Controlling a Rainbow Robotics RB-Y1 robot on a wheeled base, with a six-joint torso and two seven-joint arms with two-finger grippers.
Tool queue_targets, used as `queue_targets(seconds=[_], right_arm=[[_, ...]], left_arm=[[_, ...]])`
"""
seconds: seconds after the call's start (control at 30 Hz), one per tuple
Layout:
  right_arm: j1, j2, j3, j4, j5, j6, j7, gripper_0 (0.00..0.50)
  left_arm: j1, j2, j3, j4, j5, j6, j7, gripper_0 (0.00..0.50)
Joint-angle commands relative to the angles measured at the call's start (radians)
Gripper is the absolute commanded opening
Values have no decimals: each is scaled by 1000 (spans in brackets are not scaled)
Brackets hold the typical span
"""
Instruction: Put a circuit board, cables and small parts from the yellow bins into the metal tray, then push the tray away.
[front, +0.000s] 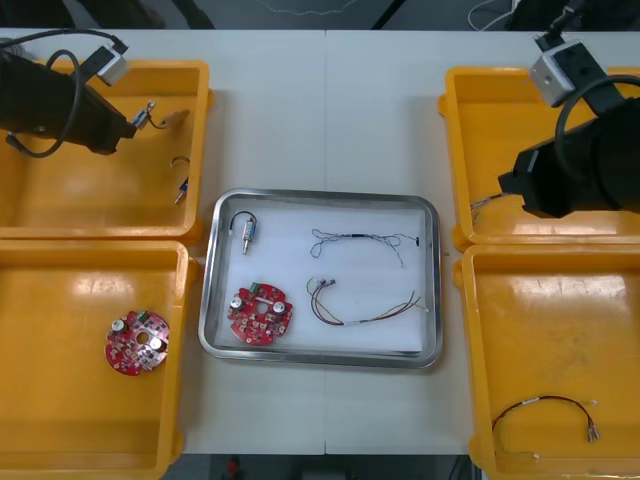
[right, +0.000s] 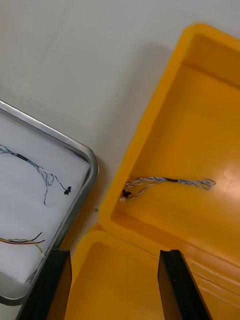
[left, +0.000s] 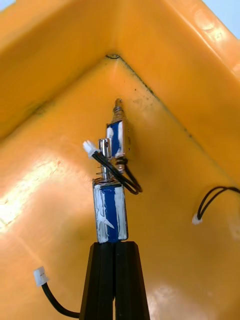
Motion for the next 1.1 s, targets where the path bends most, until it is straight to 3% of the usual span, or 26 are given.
queue_targets(seconds=[0.03,0.23,0.53,0.83,0.87,0.9,0.93,1.0,1.1], right_arm=[[116,-72,-114,-36,-15,3,-94,500],[233,-114,-202,-36,-21,3,-112,500],[405,-116,-301,-34,-30,3,-155,500],[451,-101,-343,43,-98,3,-197,500],[452,-95,-354,55,-110,3,-200,500],[452,-91,-363,64,-119,3,-204,500],[452,-91,-366,64,-119,3,-206,500],[452,-91,-364,64,-116,3,-210,500],[452,-91,-352,64,-90,3,-215,500]], left_arm=[[52,83,2,-100,3,45,-26,0],[118,114,2,-175,6,65,-10,0],[187,153,-41,-232,20,64,24,0],[218,164,-43,-264,20,62,42,2],[216,164,-41,-264,20,62,45,29],[216,164,-43,-264,20,61,48,231],[216,164,-43,-264,20,61,48,275],[216,164,-43,-264,24,61,51,447],[216,164,-43,-266,32,61,56,484]])
